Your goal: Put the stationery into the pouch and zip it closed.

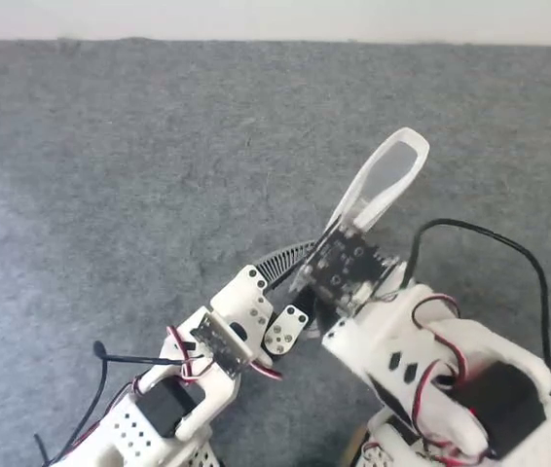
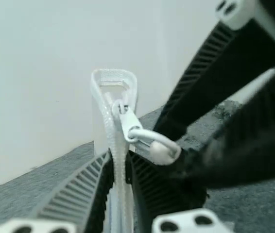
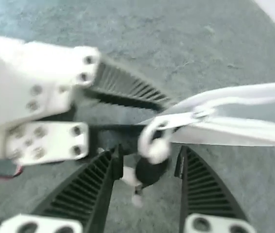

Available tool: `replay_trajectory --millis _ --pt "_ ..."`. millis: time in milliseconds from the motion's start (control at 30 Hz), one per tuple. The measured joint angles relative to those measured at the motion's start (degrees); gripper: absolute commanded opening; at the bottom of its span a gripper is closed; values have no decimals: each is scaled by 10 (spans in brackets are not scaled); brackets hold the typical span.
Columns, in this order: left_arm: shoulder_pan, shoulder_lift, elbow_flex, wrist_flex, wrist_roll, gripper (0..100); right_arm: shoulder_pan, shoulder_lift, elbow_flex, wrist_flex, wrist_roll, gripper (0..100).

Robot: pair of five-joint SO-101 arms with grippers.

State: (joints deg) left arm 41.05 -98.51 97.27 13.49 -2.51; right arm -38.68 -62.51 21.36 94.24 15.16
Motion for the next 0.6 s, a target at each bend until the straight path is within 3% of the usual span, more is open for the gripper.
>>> replay_trajectory --millis 167,333,600 --pt "1 1 0 0 0 10 24 -1 5 -12 -1 173" --pt "-1 1 0 0 0 10 29 -7 5 -28 0 69" --pt "1 1 0 0 0 10 29 -28 27 -73 0 93"
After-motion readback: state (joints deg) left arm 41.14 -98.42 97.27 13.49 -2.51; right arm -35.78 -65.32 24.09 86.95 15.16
